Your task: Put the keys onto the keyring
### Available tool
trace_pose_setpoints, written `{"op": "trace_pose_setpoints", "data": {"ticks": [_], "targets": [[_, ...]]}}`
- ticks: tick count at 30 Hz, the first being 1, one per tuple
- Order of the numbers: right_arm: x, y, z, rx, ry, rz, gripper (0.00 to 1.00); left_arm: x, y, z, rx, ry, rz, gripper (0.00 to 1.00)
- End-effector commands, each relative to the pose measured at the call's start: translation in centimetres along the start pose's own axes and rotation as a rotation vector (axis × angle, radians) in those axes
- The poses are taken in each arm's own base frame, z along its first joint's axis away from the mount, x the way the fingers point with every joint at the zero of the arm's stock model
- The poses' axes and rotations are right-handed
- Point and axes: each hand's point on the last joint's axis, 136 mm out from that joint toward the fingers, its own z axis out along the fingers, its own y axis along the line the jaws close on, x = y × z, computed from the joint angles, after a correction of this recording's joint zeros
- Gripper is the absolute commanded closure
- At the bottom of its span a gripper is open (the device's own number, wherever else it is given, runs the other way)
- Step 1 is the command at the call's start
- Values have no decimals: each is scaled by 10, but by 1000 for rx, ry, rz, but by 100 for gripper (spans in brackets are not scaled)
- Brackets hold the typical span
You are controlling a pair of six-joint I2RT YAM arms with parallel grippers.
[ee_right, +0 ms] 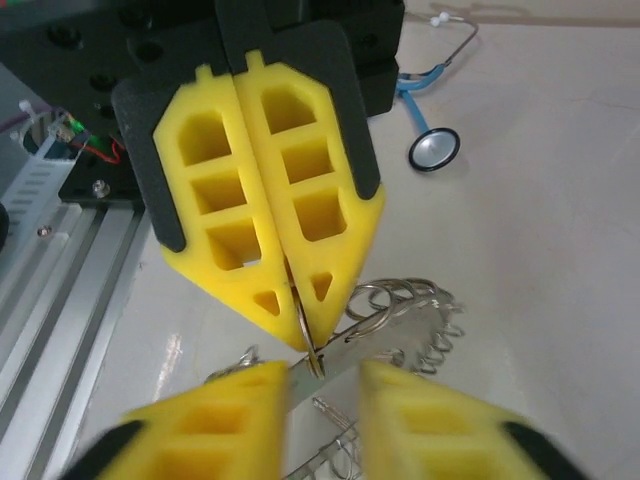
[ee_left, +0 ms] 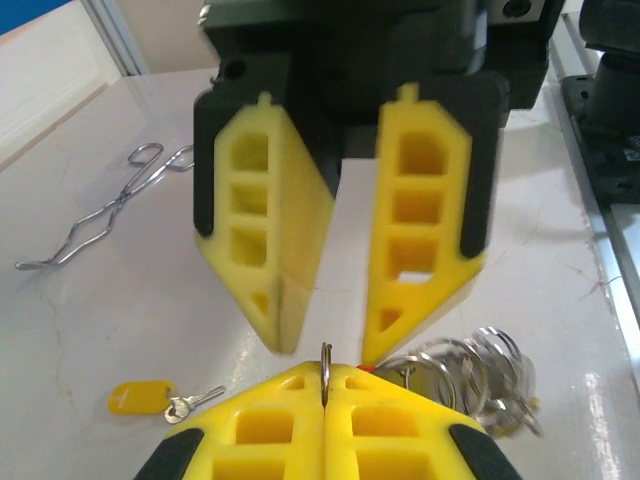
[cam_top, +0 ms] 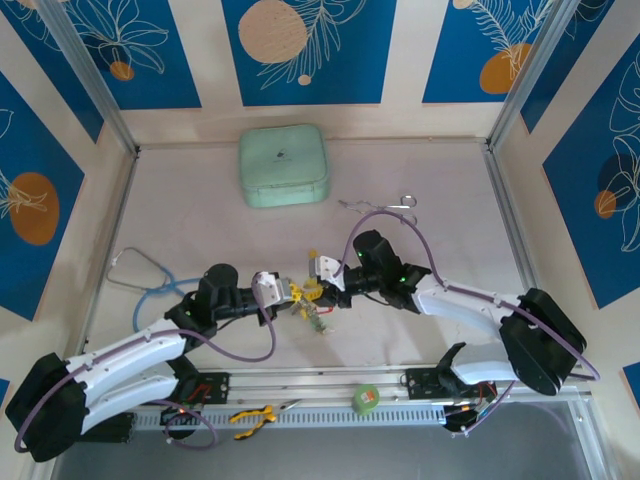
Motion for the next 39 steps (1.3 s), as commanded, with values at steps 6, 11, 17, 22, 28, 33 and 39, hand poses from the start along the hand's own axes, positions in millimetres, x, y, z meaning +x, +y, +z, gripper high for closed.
{"op": "trace_pose_setpoints", "data": {"ticks": [6,11,17,22,28,33,39], "targets": [[-5,-44,-30,240,-41,96,59,-5,2,-6,-32,-11,66,100],[-7,-64,-27,328,9,306,58,-3,4,-11,-52,5,50,100],[22,-100,-20,472,203,744,60,0,9,-21,-112,15,31,100],[59,-101,-3,492,403,1028,62,3,11,-21,-124,28,34,100],[84,-109,-3,697,486,1329,63,4,11,-19,-125,34,42,100],[97,-106,11,782,464,1531,62,5,11,-19,-121,33,43,100],[110,-107,30,772,450,1642,63,3,11,-19,-119,28,52,100]]}}
